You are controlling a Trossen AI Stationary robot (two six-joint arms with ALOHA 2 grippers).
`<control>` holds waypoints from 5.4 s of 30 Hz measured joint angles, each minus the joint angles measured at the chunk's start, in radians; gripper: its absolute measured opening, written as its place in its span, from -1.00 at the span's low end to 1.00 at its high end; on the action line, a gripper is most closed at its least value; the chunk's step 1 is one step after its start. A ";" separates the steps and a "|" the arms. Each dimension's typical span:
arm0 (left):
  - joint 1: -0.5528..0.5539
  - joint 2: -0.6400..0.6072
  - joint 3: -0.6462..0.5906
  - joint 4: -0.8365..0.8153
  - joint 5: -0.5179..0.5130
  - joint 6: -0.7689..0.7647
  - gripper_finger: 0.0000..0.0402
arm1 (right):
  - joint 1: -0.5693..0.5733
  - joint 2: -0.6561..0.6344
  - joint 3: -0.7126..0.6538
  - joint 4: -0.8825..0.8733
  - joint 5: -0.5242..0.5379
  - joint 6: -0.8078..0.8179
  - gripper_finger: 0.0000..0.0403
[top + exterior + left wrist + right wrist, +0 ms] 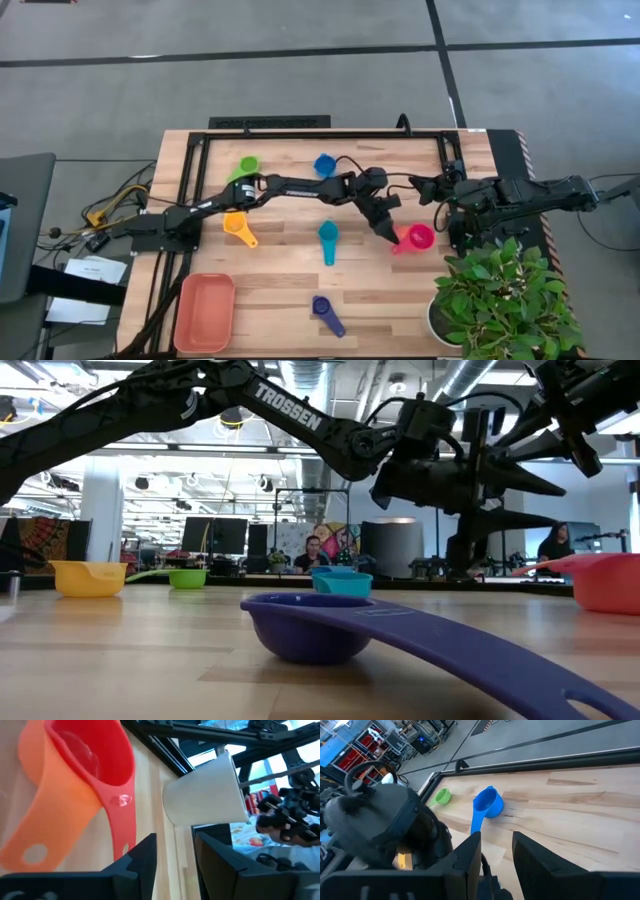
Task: Nest measuring cups in basket
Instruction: Stack the pink measuring cup on top of the orange measuring cup, then stack the blue measuring cup on top of the pink measuring cup
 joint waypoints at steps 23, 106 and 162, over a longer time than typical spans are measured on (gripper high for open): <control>-0.010 -0.091 -0.002 -0.444 -0.541 0.798 -0.37 | 0.040 0.024 0.000 -0.063 -0.273 -0.060 -0.43; 0.014 -0.094 0.174 -0.833 -0.749 0.734 -0.38 | 0.229 0.640 0.000 0.257 -0.496 -0.007 -0.67; 0.360 -0.699 -0.837 -0.340 -0.958 0.409 -0.38 | -0.168 0.408 0.001 0.401 -0.374 -0.045 0.12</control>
